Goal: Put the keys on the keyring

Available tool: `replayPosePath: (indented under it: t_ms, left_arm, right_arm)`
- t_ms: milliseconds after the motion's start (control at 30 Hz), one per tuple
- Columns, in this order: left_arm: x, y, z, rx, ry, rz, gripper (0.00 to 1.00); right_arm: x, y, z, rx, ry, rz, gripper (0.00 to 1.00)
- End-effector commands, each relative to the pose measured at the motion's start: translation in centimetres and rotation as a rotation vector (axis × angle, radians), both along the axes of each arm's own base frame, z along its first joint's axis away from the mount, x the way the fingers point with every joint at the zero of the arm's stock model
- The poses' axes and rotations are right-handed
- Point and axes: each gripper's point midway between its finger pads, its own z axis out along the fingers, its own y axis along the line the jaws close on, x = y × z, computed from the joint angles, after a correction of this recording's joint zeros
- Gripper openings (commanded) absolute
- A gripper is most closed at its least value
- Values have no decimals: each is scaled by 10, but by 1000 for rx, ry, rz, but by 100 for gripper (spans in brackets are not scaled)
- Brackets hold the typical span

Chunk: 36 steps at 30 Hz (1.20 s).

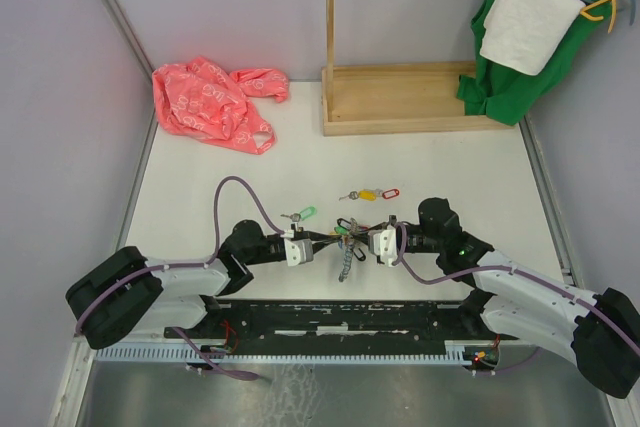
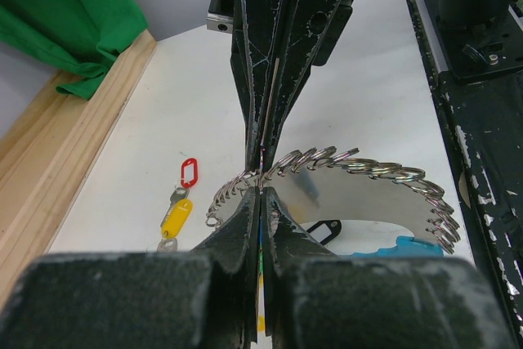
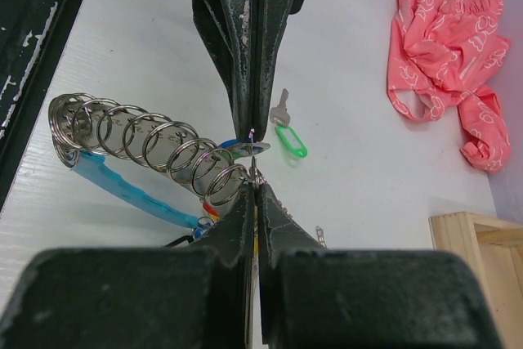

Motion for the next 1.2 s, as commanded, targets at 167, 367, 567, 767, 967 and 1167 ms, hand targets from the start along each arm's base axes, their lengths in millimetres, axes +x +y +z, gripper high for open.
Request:
replayPosePath:
  t_ms: [167, 367, 567, 767, 967, 1167]
  left_arm:
    - [7, -8, 21, -47, -51, 6, 3]
    - [9, -7, 21, -46, -45, 21, 3]
    - [11, -6, 20, -42, -43, 35, 3]
    - [11, -6, 21, -45, -43, 36, 3]
    - [8, -6, 25, -60, -46, 22, 3]
    - [4, -7, 26, -63, -45, 1, 3]
  right_arm:
    - [1, 7, 30, 82, -62, 20, 1]
    - [1, 7, 29, 82, -60, 17, 1]
    - [3, 5, 28, 78, -64, 1, 1]
    - [2, 6, 30, 84, -64, 12, 1]
    - [2, 6, 28, 79, -59, 7, 1]
    - [6, 5, 27, 74, -65, -13, 1]
